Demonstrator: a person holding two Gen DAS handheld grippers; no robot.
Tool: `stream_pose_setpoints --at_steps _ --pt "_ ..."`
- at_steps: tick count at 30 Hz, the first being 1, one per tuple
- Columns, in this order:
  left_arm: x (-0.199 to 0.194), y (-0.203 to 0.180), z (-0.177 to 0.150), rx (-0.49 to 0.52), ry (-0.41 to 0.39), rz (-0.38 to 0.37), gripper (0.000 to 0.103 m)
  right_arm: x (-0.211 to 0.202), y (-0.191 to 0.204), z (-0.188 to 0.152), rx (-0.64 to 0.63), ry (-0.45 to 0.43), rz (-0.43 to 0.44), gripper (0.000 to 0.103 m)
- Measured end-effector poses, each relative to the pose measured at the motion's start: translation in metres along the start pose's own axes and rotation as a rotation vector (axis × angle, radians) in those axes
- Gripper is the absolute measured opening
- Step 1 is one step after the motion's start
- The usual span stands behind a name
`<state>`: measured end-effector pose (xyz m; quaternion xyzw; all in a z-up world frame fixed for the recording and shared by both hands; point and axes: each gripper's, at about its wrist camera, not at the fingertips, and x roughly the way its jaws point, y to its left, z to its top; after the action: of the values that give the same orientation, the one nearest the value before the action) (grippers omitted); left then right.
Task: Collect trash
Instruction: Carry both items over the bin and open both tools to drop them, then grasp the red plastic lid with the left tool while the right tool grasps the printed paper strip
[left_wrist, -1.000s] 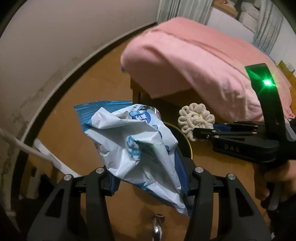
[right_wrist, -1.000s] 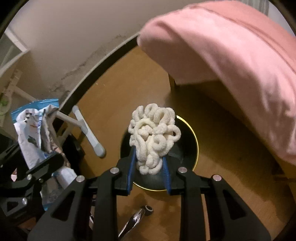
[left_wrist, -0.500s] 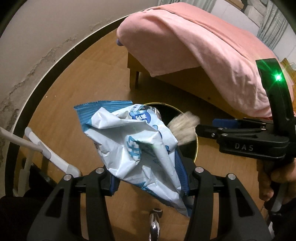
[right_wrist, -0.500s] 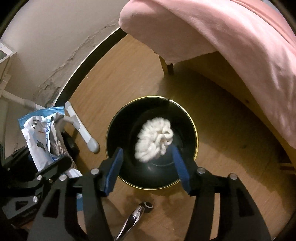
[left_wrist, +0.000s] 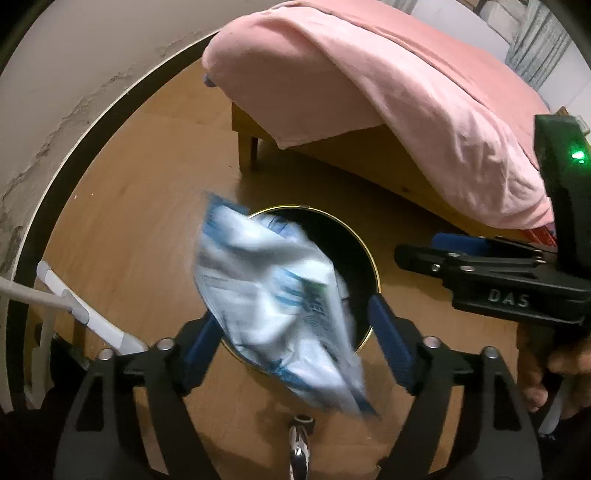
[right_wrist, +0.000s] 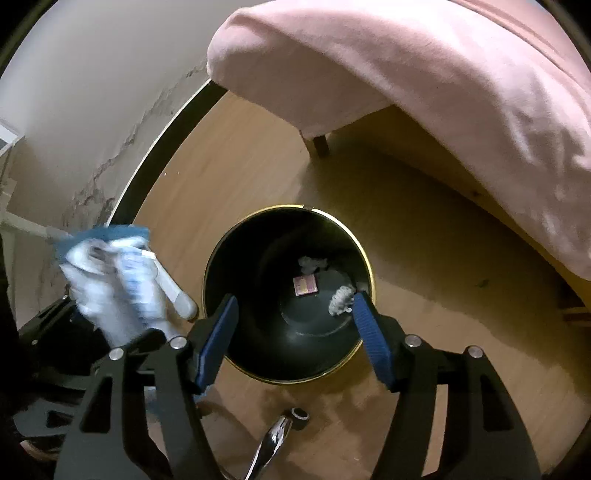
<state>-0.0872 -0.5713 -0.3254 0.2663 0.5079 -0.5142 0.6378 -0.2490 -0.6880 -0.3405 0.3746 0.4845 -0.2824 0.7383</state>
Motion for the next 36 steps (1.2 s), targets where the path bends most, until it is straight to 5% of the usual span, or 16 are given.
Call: stream_pose_setpoints --at_steps 9,17,25,32,36 --pt "-0.034 0.000 0.000 0.008 -0.035 0.009 0.083 -0.034 0.014 0.004 -0.026 -0.039 -0.010 0.064" --pt "-0.177 0.028 -0.020 0.015 -0.212 0.151 0.087 -0.100 0.088 0.018 -0.197 -0.124 0.024 0.069" --pt "-0.359 0.138 -0.117 -0.196 -0.411 0.417 0.091 -0.164 0.260 0.002 -0.522 -0.201 0.175 0.070" --pt "-0.469 0.271 -0.249 -0.523 -0.451 0.696 0.091 -0.175 0.443 -0.067 -0.863 -0.129 0.353 0.069" --pt "-0.506 0.333 -0.320 -0.708 -0.441 0.771 0.091 -0.173 0.543 -0.112 -0.996 -0.049 0.466 0.069"
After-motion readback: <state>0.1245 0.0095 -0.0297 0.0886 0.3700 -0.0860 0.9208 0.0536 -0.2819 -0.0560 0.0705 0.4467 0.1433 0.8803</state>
